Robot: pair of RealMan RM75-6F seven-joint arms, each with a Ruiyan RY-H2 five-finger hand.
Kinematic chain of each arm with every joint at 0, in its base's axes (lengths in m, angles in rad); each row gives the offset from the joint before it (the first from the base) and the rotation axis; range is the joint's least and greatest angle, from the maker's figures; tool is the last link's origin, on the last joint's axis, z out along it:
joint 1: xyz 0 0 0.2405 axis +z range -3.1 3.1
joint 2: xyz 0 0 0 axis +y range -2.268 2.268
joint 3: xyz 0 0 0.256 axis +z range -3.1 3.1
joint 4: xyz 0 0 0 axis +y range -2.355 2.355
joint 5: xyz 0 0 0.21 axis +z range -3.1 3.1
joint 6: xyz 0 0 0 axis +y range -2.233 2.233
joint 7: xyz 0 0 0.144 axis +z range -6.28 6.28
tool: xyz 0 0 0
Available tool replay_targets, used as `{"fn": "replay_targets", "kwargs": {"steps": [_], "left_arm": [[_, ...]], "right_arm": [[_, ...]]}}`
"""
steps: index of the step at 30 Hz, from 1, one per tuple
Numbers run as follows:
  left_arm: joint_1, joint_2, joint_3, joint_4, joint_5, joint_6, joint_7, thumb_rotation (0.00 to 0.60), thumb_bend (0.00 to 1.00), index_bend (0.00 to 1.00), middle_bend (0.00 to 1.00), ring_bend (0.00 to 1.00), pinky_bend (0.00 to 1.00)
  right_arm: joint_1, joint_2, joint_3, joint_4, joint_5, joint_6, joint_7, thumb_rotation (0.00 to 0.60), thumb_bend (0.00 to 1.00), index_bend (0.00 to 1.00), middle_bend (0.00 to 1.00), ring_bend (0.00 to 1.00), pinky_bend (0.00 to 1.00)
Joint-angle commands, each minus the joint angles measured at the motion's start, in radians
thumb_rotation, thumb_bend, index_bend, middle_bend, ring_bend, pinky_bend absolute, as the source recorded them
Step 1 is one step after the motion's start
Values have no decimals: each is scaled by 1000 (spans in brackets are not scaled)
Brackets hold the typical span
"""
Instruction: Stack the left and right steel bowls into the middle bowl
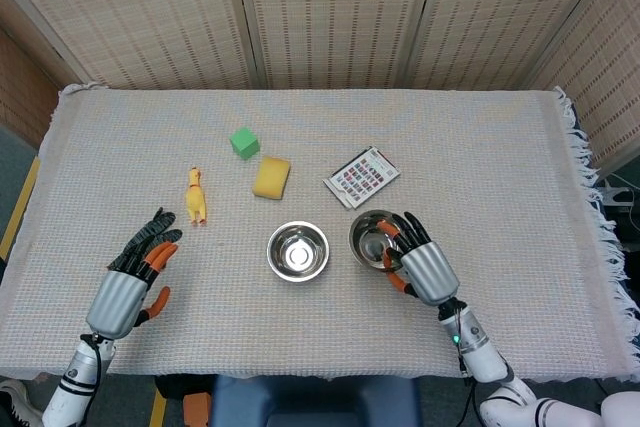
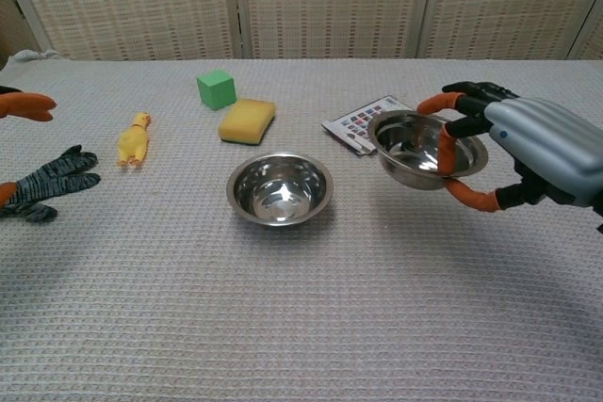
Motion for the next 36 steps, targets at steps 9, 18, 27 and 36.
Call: {"fn": "replay_targets", "kwargs": {"steps": [9,18,27,36], "left_arm": [[-2,33,-39,-13,-26,-27,-29,600,452,81,122,17,148],[9,46,-40,-18,-20,-29,-43,600,454,81,123,17,148],[26,72,-33,-57,-2,-15,-37,600,455,81,122,17,148],[173,227,41,-148,-5,114,-81,600,451,88,102,1,143]], "right_arm": [[183,-159,99,38,47,-146,-40,600,396,716,160,0,0],[251,-245,79,143,55,-195,-82,600,370,390,153,0,0],[146,-21,22,-145,116,-167,-248,600,95,0,1,0,0],[-246,384,-98,-406,200,256,-397,600,90,0,0,0,0]]}}
